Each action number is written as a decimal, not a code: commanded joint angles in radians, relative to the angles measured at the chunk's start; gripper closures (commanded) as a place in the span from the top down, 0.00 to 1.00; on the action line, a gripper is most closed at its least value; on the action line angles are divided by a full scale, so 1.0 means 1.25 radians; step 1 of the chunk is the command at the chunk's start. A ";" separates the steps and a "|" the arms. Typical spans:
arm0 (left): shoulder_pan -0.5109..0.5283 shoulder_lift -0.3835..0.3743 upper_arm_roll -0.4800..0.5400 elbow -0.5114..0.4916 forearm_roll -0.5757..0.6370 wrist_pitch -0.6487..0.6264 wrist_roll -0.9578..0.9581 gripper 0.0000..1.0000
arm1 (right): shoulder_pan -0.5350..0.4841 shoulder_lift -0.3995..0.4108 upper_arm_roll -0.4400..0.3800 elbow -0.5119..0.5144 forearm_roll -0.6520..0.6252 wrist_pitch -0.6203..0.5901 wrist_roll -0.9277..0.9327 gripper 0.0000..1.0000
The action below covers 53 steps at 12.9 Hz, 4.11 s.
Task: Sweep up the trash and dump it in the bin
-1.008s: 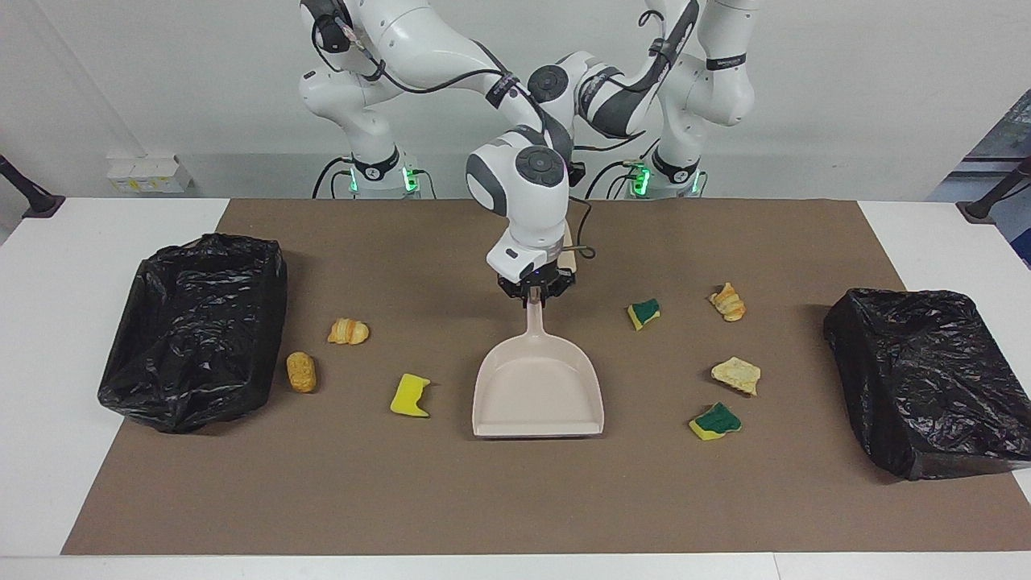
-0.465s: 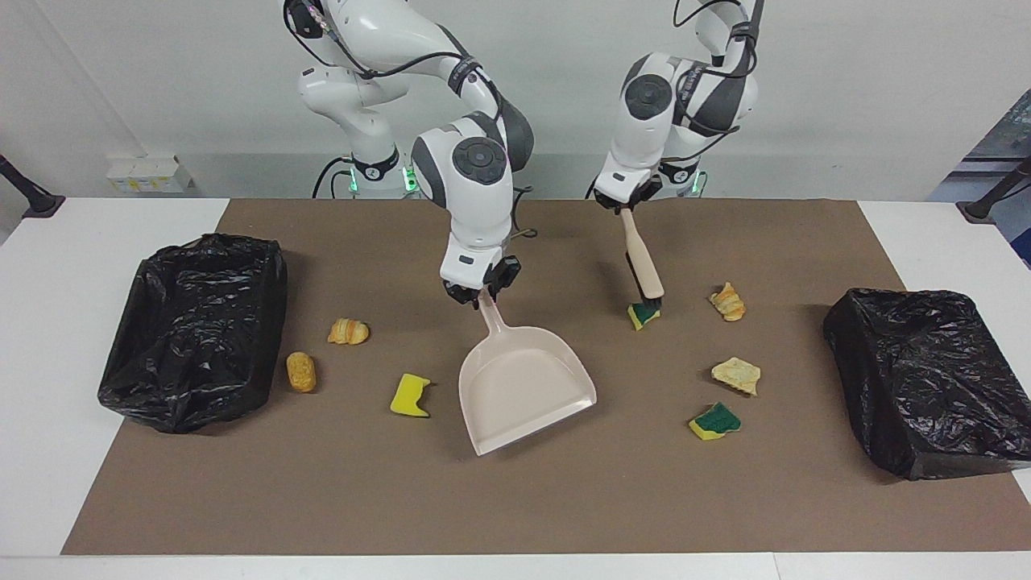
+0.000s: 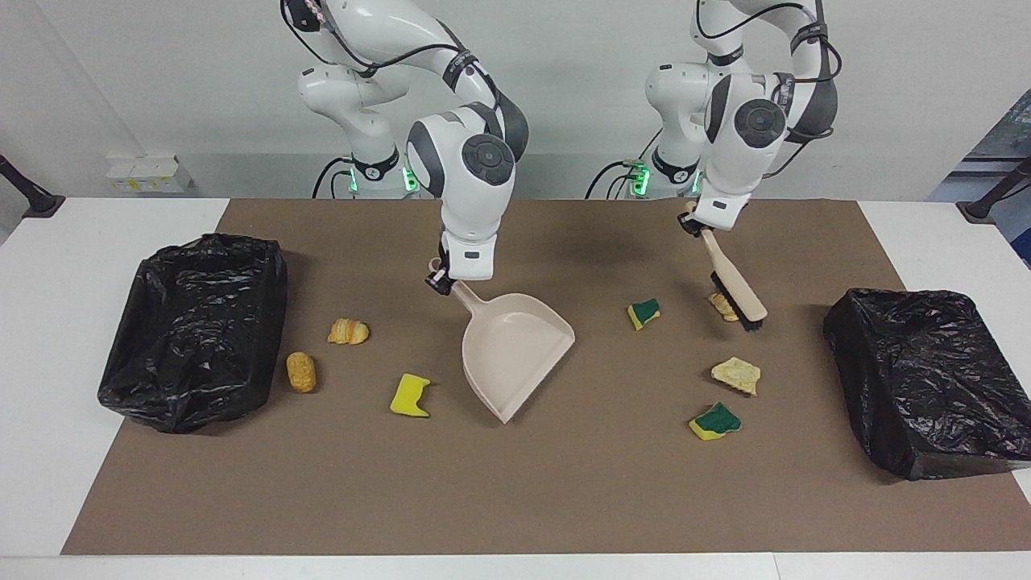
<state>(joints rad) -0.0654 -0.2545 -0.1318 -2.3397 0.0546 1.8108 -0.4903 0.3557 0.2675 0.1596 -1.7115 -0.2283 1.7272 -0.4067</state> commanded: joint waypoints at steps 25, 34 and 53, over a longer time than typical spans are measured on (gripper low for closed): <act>-0.039 0.114 -0.004 0.103 -0.007 0.046 0.256 0.00 | -0.077 -0.053 0.004 -0.127 -0.084 0.130 -0.481 0.00; 0.069 0.450 -0.004 0.470 0.106 0.175 0.630 0.00 | -0.082 -0.052 0.005 -0.130 -0.080 0.142 -0.480 0.00; -0.030 0.254 -0.017 0.187 0.104 0.066 0.656 0.00 | -0.085 -0.057 0.004 -0.148 -0.078 0.150 -0.465 0.00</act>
<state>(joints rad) -0.0402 0.1376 -0.1682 -2.0342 0.2042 1.9105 0.3934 0.2640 0.2293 0.1567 -1.8507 -0.3096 1.8934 -1.0158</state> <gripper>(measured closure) 0.736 0.678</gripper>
